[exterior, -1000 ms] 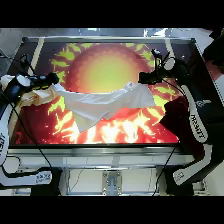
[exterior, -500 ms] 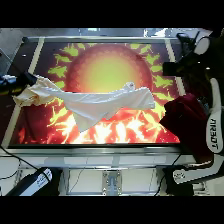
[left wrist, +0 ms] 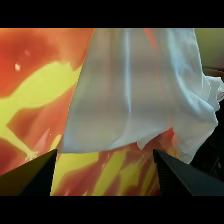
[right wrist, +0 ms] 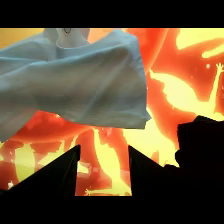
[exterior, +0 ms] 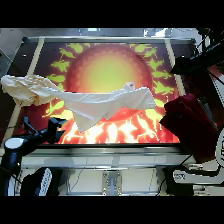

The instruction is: Fold the shirts.

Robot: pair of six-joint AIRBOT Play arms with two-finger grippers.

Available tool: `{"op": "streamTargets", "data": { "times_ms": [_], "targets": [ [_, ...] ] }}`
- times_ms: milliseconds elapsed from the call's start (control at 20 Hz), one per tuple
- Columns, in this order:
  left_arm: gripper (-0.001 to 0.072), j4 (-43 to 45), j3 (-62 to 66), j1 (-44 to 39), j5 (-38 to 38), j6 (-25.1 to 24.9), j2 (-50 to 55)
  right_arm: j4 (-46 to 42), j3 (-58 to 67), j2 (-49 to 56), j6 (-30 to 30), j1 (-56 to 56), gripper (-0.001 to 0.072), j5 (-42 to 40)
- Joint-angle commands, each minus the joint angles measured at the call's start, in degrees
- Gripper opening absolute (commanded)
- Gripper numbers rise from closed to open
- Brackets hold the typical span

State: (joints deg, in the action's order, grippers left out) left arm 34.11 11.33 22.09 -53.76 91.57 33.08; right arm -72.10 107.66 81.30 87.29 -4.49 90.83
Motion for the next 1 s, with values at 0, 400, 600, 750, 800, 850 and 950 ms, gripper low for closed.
{"op": "streamTargets", "data": {
  "times_ms": [0, 400, 600, 750, 800, 850, 950],
  "targets": [
    [0.0703, -6.0, -6.3, -5.7, 5.8, 1.8, -1.0, 8.5, 0.1, -0.7, -1.0, -0.1, 0.0349, -4.9],
    [0.0586, -18.6, -6.1, -27.6, 24.8, 4.2, 14.0, 9.2, 0.1, -0.7, -2.9, -0.1, 0.0349, -5.2],
    [0.0585, -22.4, -5.0, -31.3, 30.2, 2.5, 17.6, 9.2, 0.1, -0.7, -3.1, -0.1, 0.0349, -5.2],
    [0.0585, -22.6, -4.1, -31.3, 33.9, 2.5, 18.5, 9.2, 0.1, -0.7, -4.5, -0.1, 0.0349, -5.4],
    [0.0585, -22.6, -3.8, -31.3, 34.5, 2.5, 19.3, 9.2, 0.1, -0.7, -4.5, -0.1, 0.0349, -5.6],
    [0.0585, -22.6, -3.6, -31.3, 34.5, 2.5, 20.4, 9.3, 0.1, -0.7, -4.5, -0.1, 0.0349, -5.9],
    [0.0585, -22.6, -2.7, -31.3, 34.6, 2.5, 23.0, 9.3, 0.1, -0.7, -4.5, -0.1, 0.0349, -6.5]
  ]
}}
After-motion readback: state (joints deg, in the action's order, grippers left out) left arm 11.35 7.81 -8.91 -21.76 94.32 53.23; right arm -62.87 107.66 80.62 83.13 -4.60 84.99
